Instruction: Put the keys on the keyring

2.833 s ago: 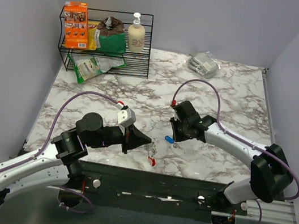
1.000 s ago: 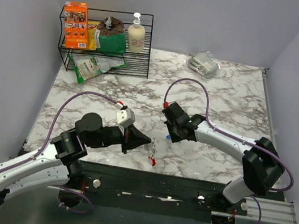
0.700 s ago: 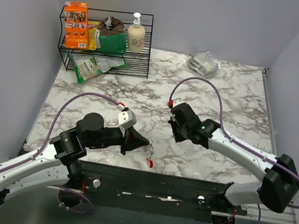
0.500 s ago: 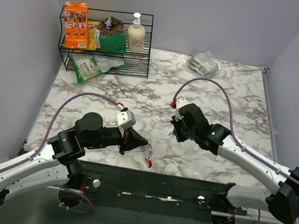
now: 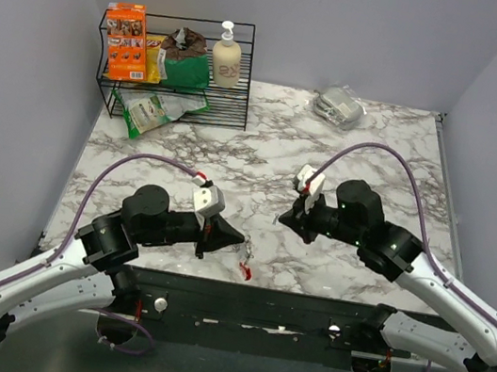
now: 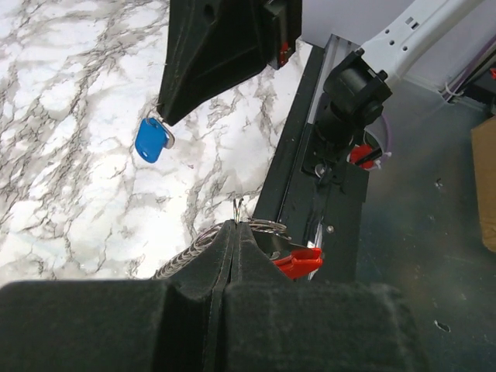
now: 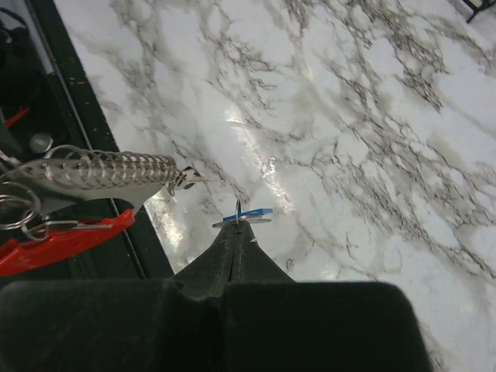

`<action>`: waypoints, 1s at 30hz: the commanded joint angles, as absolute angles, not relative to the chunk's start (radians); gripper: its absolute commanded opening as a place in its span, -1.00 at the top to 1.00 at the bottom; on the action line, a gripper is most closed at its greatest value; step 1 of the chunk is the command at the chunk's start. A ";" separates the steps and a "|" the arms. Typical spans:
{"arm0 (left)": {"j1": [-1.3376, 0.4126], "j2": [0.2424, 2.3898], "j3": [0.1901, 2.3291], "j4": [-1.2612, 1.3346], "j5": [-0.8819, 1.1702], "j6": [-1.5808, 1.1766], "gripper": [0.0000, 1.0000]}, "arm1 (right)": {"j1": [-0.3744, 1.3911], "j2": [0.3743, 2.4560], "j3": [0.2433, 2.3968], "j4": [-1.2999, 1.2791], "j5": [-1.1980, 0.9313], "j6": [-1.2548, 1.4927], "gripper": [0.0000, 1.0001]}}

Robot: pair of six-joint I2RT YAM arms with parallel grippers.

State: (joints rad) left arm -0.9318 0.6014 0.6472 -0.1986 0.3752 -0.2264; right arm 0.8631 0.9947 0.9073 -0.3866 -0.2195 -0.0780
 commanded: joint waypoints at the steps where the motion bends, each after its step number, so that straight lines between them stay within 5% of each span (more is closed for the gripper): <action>1: -0.936 0.617 0.698 -0.181 0.468 -0.212 1.00 | 0.870 0.924 0.879 -0.318 -0.426 -0.170 0.99; 30: -0.937 0.735 0.770 -0.106 0.534 -0.232 1.00 | 0.868 0.899 0.965 -0.433 -0.739 -0.252 0.99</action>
State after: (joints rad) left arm -0.9318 0.7227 0.7292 -0.1364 0.4946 -0.2356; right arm 0.8631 0.9005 0.9302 -0.3889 -0.6861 -0.2222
